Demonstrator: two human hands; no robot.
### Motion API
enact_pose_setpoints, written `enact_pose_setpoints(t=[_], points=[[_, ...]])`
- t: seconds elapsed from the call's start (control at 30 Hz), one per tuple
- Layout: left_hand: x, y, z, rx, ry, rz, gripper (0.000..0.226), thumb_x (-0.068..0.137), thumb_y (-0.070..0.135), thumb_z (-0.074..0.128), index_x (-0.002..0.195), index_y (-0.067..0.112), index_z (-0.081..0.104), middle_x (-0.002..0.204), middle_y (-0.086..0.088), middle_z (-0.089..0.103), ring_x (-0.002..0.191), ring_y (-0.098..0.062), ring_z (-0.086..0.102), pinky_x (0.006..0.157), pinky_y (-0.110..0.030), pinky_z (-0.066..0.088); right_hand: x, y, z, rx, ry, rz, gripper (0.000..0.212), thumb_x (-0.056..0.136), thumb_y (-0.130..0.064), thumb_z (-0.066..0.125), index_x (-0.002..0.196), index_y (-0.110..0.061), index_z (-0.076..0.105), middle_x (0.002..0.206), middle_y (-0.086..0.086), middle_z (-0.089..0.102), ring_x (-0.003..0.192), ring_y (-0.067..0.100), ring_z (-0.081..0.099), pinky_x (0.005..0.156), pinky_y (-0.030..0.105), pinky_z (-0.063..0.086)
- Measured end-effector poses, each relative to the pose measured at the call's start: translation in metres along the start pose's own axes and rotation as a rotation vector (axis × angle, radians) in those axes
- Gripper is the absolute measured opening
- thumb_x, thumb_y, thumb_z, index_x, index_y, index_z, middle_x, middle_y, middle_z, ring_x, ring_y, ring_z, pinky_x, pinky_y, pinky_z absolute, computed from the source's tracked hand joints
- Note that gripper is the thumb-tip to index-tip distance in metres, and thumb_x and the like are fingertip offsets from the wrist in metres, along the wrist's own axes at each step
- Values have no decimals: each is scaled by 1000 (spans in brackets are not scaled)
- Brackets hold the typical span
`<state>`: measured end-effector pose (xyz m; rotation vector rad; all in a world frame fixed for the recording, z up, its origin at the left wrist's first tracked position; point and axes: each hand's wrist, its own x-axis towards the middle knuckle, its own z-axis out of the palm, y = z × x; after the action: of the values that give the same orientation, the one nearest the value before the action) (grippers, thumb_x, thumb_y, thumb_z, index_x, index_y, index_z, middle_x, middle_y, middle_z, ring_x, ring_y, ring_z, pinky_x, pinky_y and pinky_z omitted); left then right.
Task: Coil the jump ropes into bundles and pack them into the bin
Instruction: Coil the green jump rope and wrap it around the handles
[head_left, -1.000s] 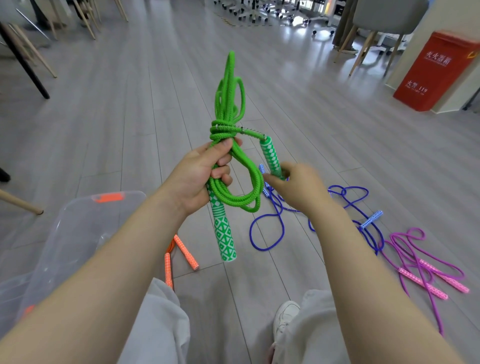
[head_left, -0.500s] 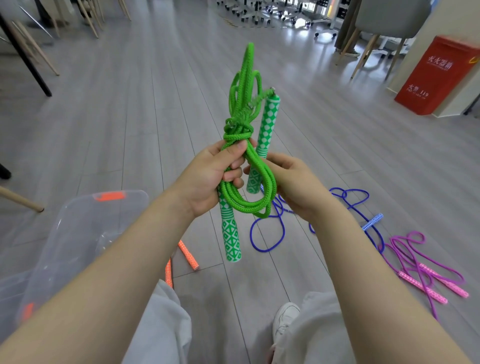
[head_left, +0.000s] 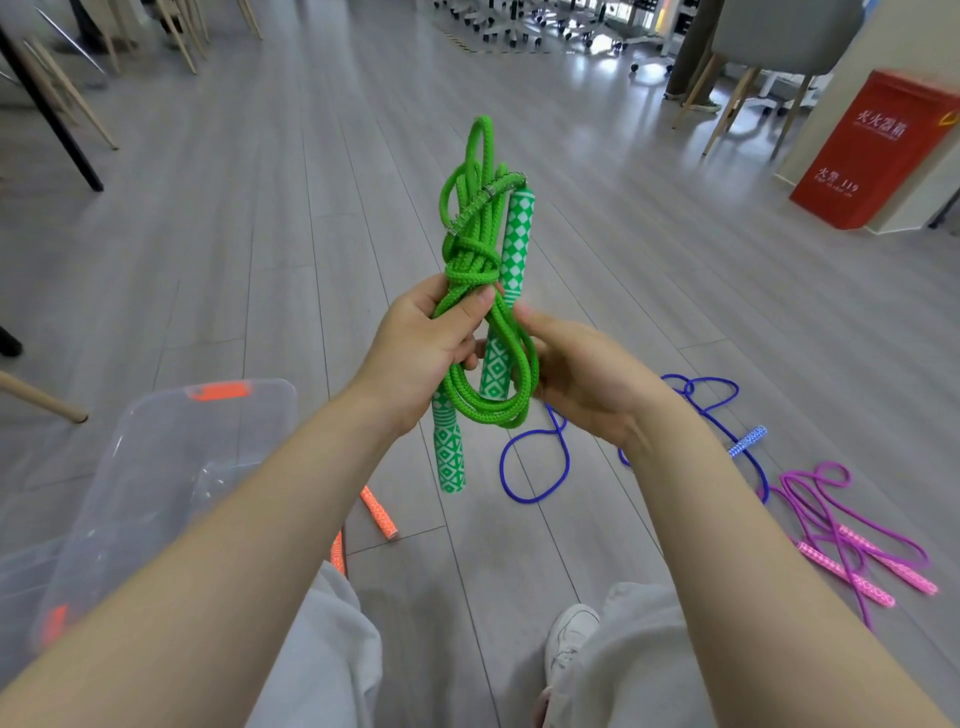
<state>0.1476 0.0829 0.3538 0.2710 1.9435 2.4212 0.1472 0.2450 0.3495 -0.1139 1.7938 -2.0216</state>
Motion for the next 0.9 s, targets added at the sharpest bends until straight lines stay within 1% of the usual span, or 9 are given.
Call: enact_pose_setpoints(t=[0.07,0.13,0.23,0.3,0.5,0.67,0.8,0.87,0.9], points=[[0,-1,0,38,28,34,8,96,12,57,95,15,64,60,11,54,46,-9,35,52,-27,41,-2,0,0,-16,-28,4,48,86,-32,66,126,-8,59,115,14,69,107,27,64,106,47,44],[-1,-1,0,91,56,62,6,96,13,58,96,15,64,57,13,54,46,-8,37,52,-27,41,-4,1,-1,-26,-81,22,50,83,-18,71,130,-13,55,114,10,68,104,22,66,101,46,49],[-1,-2,0,124,74,90,6,95,14,59,93,16,64,55,10,45,47,-9,37,52,-28,41,-4,3,3,-25,-131,53,61,83,7,67,134,-20,49,110,11,66,101,26,66,94,49,53],[0,-2,-1,112,79,94,7,95,14,60,91,18,64,57,6,41,48,-11,35,53,-31,39,-2,6,5,10,-129,39,67,81,18,62,135,-19,48,108,15,63,99,30,66,90,47,55],[3,0,-8,117,119,107,7,96,15,59,90,16,63,57,9,44,48,-9,38,56,-32,42,-1,7,6,-7,-144,-5,65,80,22,60,132,-17,52,108,18,64,98,28,65,86,36,56],[2,-1,-5,156,111,143,8,96,12,58,90,16,62,52,14,45,48,-6,41,54,-26,44,7,12,6,47,-125,35,57,78,23,58,129,0,55,110,19,64,99,28,65,88,34,54],[3,-3,-3,148,107,153,6,96,13,58,92,15,62,52,12,44,49,-7,41,55,-25,45,6,11,4,45,-123,73,49,78,24,53,121,3,61,107,17,65,100,26,64,88,29,54],[3,-5,-3,116,123,145,5,96,12,58,95,9,61,52,7,41,49,-8,39,54,-25,45,7,13,7,58,-94,71,49,76,27,50,117,3,63,106,17,65,100,26,64,87,28,55],[4,-6,-2,93,131,140,9,97,13,57,98,4,61,52,3,38,49,-10,38,54,-25,45,8,14,9,77,-74,60,51,75,29,47,116,3,63,105,17,65,99,27,64,86,28,55]])
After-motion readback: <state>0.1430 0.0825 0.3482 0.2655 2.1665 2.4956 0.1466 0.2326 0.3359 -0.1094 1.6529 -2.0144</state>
